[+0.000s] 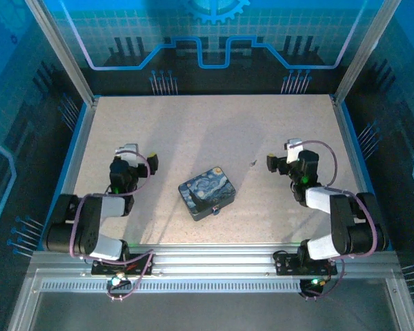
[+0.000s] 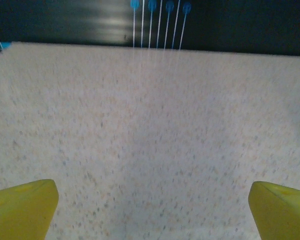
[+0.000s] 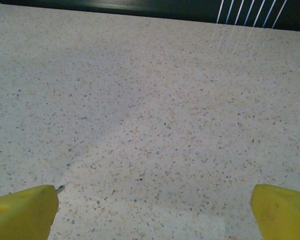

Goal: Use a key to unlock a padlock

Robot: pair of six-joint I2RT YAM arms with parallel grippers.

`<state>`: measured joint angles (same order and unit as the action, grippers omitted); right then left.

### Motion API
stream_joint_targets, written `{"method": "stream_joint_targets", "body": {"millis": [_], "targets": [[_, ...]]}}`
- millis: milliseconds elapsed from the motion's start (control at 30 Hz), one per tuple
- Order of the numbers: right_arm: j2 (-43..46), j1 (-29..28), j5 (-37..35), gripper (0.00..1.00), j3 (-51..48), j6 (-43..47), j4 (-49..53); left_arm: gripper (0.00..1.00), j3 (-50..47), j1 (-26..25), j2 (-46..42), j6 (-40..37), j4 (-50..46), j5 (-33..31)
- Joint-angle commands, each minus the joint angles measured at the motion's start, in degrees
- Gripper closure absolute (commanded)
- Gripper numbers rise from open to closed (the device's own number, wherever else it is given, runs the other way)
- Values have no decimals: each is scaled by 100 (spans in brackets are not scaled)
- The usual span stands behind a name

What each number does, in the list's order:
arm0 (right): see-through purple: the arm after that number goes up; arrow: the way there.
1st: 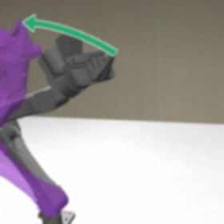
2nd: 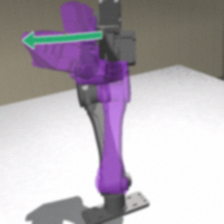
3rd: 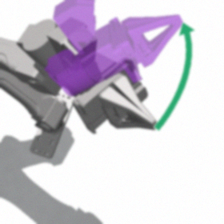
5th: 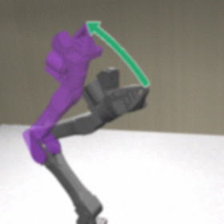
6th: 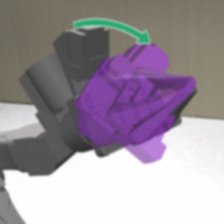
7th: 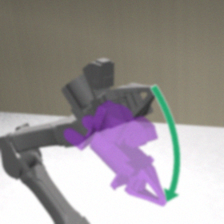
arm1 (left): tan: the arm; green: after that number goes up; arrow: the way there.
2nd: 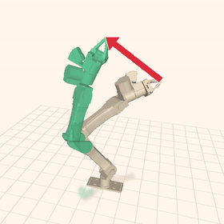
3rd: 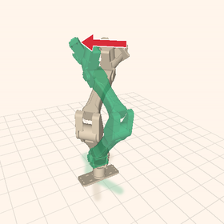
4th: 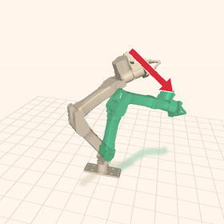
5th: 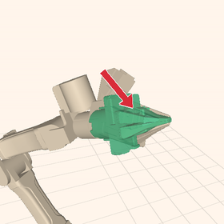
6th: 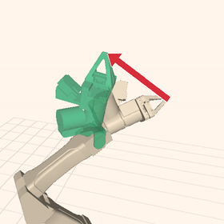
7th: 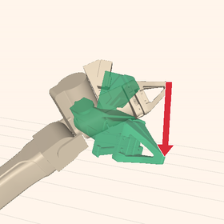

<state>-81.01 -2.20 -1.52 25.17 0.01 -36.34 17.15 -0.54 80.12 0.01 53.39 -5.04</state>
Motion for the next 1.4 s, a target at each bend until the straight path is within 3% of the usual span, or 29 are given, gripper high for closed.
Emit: {"method": "stream_joint_targets", "body": {"millis": [0, 167, 300, 667, 900, 1100, 1367], "targets": [[294, -42, -80, 0, 260, -140, 602, 1, 9, 18, -521, -1, -380, 82], [653, -62, 109, 0, 393, -397, 1280, 1, 196, 18, -1282, 507, -1400, -91], [918, -200, 313, 0, 805, -366, 2383, 1, 901, 18, -1784, 1662, -3377, -91], [1489, -481, 1669, 0, 1490, -1569, 4031, 1, 2100, -52, -2187, 3476, -6639, 1302], [1433, -914, 2398, 0, 1664, -1855, 4603, 1, 2092, -774, -2260, 4155, -7391, 2076], [1149, -1540, 2672, 0, 1781, -1933, 4932, 1, 1861, -1538, -2493, 4720, -7665, 2119], [698, -2139, 2613, 0, 1745, -2221, 4659, 1, 1556, -2076, -2539, 5217, -7460, 2306]]}}
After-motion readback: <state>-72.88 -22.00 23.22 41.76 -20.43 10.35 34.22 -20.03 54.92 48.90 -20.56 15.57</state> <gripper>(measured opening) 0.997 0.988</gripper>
